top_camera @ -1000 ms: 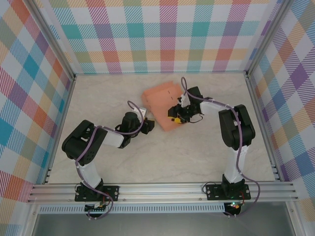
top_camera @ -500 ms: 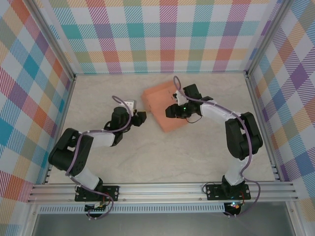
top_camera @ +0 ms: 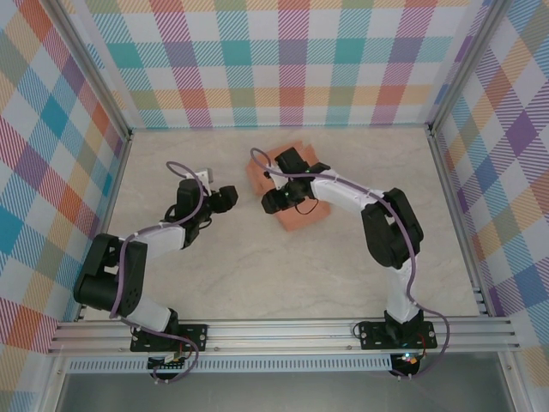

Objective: Fold the paper box

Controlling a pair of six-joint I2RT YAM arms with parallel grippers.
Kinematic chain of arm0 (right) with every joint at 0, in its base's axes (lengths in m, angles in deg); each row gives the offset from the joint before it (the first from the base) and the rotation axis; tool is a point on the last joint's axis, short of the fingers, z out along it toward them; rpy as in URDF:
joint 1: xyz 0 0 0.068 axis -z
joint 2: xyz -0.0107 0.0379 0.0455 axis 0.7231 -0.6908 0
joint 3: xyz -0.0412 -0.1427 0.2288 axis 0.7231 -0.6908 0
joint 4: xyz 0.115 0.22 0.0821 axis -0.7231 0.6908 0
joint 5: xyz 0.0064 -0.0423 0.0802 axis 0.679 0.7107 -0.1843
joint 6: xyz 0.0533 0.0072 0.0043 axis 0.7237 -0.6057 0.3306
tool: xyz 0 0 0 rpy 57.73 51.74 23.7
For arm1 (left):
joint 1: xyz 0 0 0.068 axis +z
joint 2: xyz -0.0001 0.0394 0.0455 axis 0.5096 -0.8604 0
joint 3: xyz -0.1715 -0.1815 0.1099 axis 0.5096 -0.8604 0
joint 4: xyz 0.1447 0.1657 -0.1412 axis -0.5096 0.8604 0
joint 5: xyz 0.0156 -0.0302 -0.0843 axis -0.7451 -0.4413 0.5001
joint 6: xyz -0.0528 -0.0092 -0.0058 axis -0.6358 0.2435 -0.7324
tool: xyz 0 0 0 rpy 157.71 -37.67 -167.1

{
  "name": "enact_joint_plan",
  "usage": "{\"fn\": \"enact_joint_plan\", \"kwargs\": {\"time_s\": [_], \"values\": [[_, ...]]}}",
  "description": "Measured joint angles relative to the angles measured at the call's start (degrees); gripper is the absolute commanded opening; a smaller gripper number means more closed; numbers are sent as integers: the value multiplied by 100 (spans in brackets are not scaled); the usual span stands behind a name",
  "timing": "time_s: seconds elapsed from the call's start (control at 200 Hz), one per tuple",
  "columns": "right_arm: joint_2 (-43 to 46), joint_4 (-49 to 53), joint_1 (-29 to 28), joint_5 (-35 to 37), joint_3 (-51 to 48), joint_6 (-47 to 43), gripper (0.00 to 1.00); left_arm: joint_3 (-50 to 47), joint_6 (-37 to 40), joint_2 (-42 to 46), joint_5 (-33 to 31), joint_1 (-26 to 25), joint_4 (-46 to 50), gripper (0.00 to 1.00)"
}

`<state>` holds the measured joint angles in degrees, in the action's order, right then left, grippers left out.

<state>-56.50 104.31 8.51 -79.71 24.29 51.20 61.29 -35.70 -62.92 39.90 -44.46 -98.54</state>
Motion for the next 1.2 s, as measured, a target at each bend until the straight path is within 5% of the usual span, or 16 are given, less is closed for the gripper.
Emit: {"fn": "enact_joint_plan", "kwargs": {"time_s": [0.42,0.935,1.2], "values": [[-343,162,-68,-660,0,66,33,693,-404,-894,542,0,76,74],[-828,-197,-48,-1561,39,463,34,1351,-586,-1609,691,-4,76,81],[-195,-761,142,-1803,-459,1154,40,1676,-638,-1764,514,-35,297,79]]}}
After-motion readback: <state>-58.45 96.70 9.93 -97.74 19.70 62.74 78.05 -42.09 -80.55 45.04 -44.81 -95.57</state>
